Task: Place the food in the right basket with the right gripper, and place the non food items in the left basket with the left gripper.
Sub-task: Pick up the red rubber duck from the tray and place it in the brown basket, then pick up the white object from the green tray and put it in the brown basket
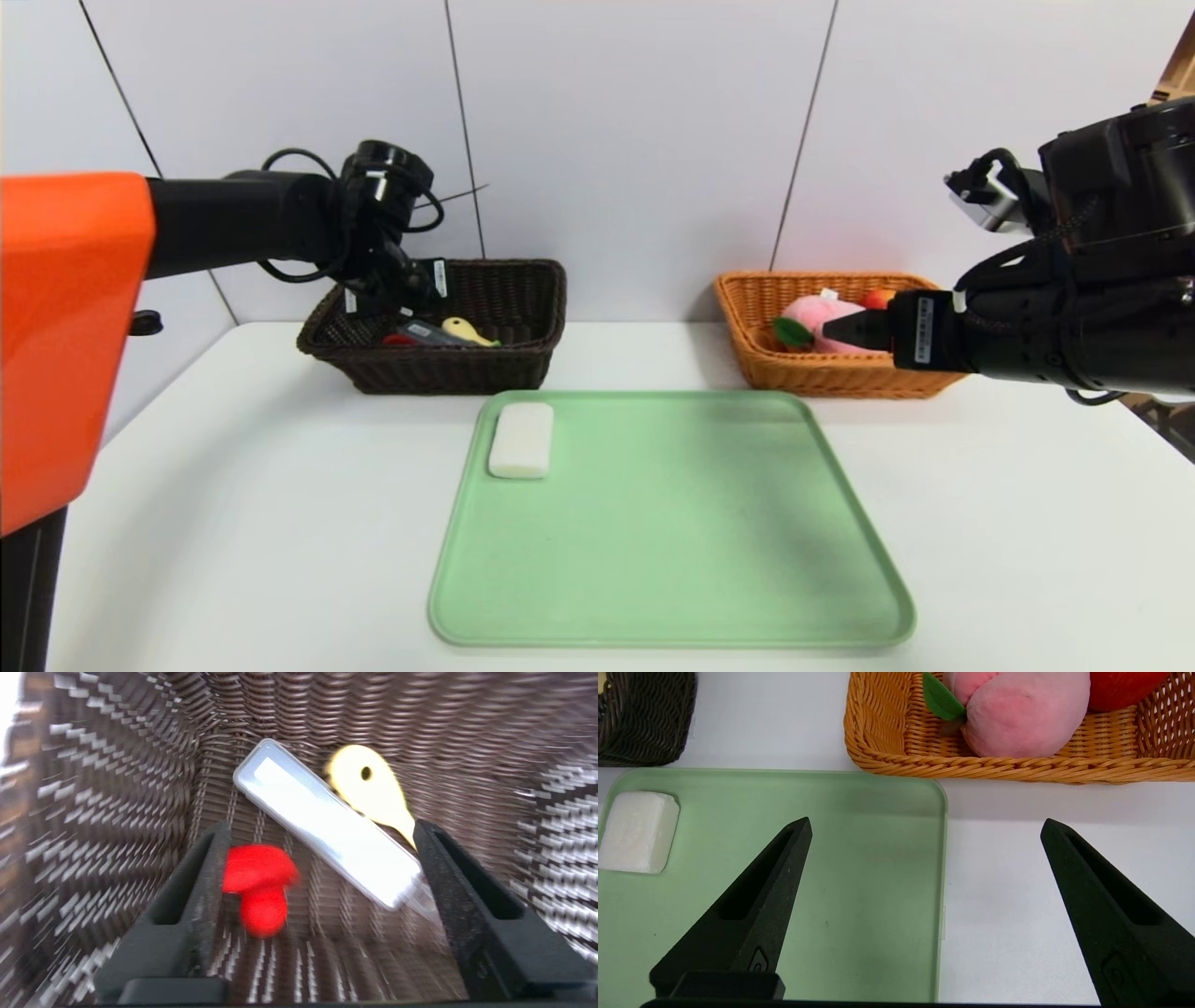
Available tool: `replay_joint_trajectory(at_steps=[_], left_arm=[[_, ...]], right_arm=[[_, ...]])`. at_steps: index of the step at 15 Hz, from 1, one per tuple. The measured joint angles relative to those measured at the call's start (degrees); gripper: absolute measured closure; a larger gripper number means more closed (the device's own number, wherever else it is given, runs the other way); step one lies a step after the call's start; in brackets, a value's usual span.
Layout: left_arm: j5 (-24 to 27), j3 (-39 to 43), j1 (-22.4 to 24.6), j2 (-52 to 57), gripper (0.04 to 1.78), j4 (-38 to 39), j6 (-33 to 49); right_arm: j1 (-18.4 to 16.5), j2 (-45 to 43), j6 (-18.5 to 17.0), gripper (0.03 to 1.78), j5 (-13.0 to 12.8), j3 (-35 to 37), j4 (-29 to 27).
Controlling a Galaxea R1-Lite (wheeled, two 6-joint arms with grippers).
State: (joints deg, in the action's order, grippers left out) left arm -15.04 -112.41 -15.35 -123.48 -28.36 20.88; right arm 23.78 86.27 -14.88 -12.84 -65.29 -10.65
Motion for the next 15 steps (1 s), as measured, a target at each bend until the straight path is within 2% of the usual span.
replay_joint_trajectory(at_steps=[5, 7, 10, 13, 15], left_arm=[[-0.6, -0.4, -11.7, 9.9, 0.28, -22.2, 4.4], [-0.4, -0.4, -16.4, 11.4, 0.24, -27.5, 8.0], [0.0, -0.5, -21.3, 11.6, 0.20, -30.8, 11.1], [3.5, -0.5, -22.2, 10.3, 0.17, -30.8, 12.2], [3.6, -0.4, -22.3, 8.3, 0.16, -30.5, 12.8]], right_arm=[[0.3, -0.1, 0.0, 0.11, 0.0, 1.2, 0.0], [0.5, -0.1, 0.0, 0.11, -0.1, 1.6, -0.1], [0.5, -0.2, 0.0, 0.11, -0.1, 1.8, -0.1], [0.5, -0.2, 0.0, 0.11, -0.1, 2.3, -0.1], [0.5, -0.2, -0.1, 0.11, -0.1, 2.8, 0.1]])
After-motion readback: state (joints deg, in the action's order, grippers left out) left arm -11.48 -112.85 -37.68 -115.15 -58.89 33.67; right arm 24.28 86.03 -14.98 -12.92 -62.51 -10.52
